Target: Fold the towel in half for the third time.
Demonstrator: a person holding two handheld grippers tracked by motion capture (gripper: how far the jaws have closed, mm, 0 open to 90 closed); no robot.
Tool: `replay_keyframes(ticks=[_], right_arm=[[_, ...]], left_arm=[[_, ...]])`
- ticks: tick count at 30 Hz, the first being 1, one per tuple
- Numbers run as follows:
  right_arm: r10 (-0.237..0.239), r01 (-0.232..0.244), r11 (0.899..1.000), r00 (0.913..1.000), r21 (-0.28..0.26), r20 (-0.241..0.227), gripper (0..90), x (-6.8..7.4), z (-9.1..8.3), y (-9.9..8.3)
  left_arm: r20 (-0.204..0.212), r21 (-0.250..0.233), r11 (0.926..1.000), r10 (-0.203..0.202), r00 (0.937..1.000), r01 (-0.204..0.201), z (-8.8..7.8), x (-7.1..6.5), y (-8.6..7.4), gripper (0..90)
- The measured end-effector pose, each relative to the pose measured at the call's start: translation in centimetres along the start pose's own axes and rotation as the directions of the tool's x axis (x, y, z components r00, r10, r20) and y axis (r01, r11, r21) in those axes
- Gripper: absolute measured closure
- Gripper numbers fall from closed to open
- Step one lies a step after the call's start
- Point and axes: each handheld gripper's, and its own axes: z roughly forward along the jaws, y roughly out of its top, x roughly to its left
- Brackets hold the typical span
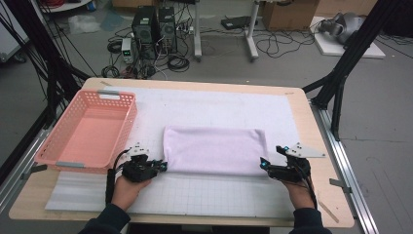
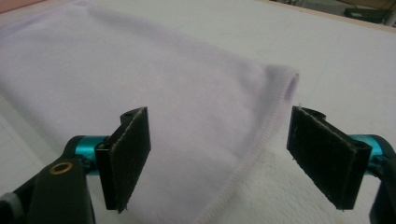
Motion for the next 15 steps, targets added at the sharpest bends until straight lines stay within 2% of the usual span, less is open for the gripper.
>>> replay_keyframes(ticks=[5, 11, 15], right_arm=[[-0.010, 0.009, 1.000, 0.9981, -0.017, -0.060, 20.4, 1.0, 1.6, 1.2], [-0.041, 0.042, 0.999, 0.9913, 0.011, -0.125, 19.0, 2.4, 4.3, 3.2], [-0.060, 0.066, 0.997, 0.9843, 0.028, -0.166, 19.0, 3.3, 6.8, 5.2]], left_arm=[[0.006, 0.005, 0.9999, -0.016, 0.9999, 0.016, 0.0, 0.1, 0.0, 79.5], [0.012, 0.007, 0.9995, -0.032, 0.9994, 0.032, -0.1, 0.3, 0.1, 80.1], [0.027, 0.001, 0.9989, -0.048, 0.9985, 0.048, -0.3, 0.4, 0.1, 80.3]])
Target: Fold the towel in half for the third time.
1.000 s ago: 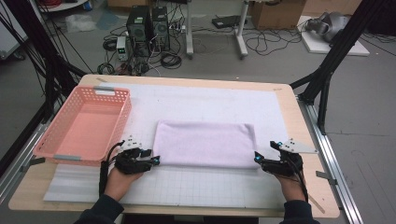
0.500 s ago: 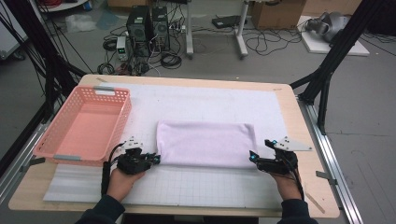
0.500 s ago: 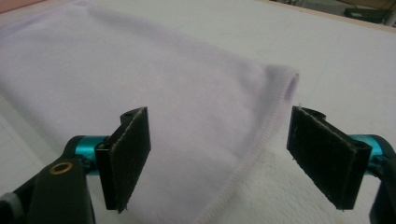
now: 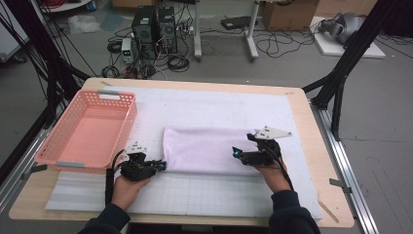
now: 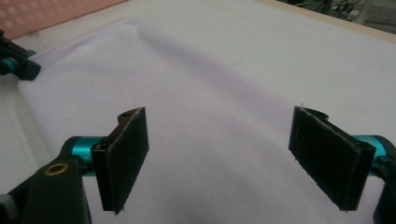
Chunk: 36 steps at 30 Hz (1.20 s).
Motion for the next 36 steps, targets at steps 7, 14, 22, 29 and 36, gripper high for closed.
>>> replay_keyframes(ticks=[7, 14, 22, 29, 36], right_arm=[[-0.045, 0.047, 0.999, 0.9976, 0.023, -0.053, 18.9, 0.7, 3.6, 3.6], [-0.097, 0.103, 0.993, 0.9900, 0.058, -0.102, 18.9, 1.8, 7.5, 7.3], [-0.127, 0.140, 0.987, 0.9807, 0.077, -0.148, 19.1, 3.2, 11.5, 9.8], [-0.141, 0.167, 0.977, 0.9715, 0.130, -0.191, 19.8, 4.6, 15.4, 10.5], [-0.173, 0.219, 0.955, 0.9590, 0.198, -0.224, 23.3, 6.1, 19.3, 11.1]], left_arm=[[0.011, -0.011, 0.9999, -0.003, 0.9999, 0.003, -0.2, 0.0, 0.1, 81.2], [0.017, -0.017, 0.9998, -0.011, 0.9998, 0.012, -0.6, 0.2, 0.1, 82.1], [0.022, -0.016, 0.9998, -0.012, 0.9997, 0.012, -0.7, 0.2, 0.0, 82.1], [0.021, -0.011, 0.9999, -0.012, 0.9997, 0.012, -0.6, 0.1, 0.0, 82.2], [0.024, -0.009, 0.9999, -0.010, 0.9997, 0.011, -0.6, 0.2, -0.1, 82.1]])
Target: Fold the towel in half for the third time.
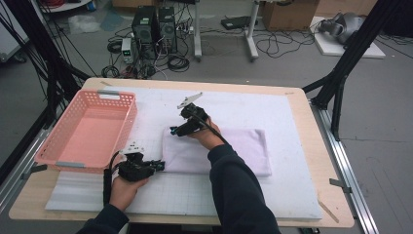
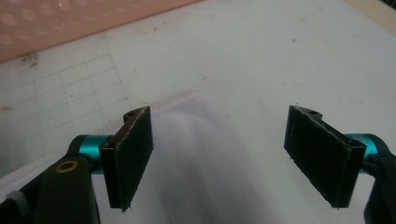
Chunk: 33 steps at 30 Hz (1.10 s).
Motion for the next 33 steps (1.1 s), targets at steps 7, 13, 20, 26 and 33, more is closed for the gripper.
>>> replay_keyframes(ticks=[7, 13, 20, 26, 33], right_arm=[[0.008, -0.007, 0.996, 0.9998, 0.090, -0.020, 28.9, 0.3, 3.4, 0.5], [0.043, -0.033, 0.993, 0.9949, 0.114, -0.091, 43.9, 0.1, 4.2, 0.1], [0.018, 0.003, 0.992, 0.9871, 0.129, -0.159, 75.5, 0.2, 3.8, 0.4], [-0.036, 0.050, 0.994, 0.9891, 0.097, -0.143, 77.5, 0.9, 3.9, 1.0], [-0.034, 0.037, 0.999, 0.9894, 0.020, -0.141, 77.4, 0.8, 2.5, 1.7]], left_arm=[[0.002, -0.003, 0.9999, -0.010, 0.9999, 0.010, 0.0, 0.1, -0.1, 82.1], [0.004, 0.000, 0.9998, -0.018, 0.9998, 0.018, 0.0, 0.2, -0.2, 82.0], [-0.006, 0.008, 0.9996, -0.026, 0.9996, 0.026, -0.1, 0.3, -0.2, 82.4], [-0.003, -0.041, 0.9977, -0.055, 0.9985, 0.055, -1.5, 0.4, 0.3, 82.5], [0.031, -0.123, 0.9891, -0.078, 0.9965, 0.081, -2.5, 0.5, 0.6, 82.5]])
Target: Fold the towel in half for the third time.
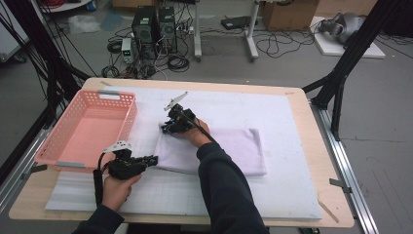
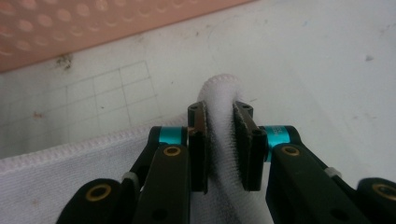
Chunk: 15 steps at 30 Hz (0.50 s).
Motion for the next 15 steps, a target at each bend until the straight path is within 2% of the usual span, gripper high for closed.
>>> replay_keyframes(ticks=[5, 8, 15], right_arm=[[-0.008, 0.008, 1.000, 0.9999, -0.022, 0.008, 77.4, 0.0, -1.1, 0.2], [-0.009, 0.009, 0.999, 0.9999, -0.051, 0.008, 77.4, 0.0, -2.0, 0.1], [-0.011, 0.012, 0.997, 0.9999, -0.080, 0.011, 77.1, 0.0, -3.9, -0.5]], left_arm=[[0.030, -0.033, 0.9993, -0.016, 0.9994, 0.017, 0.0, -0.2, 0.3, 82.5], [0.043, -0.068, 0.9977, 0.009, 0.9990, -0.006, -0.1, -0.7, 0.6, 82.5], [0.087, -0.077, 0.9966, 0.035, 0.9955, -0.028, 1.1, -2.4, 1.2, 82.4]])
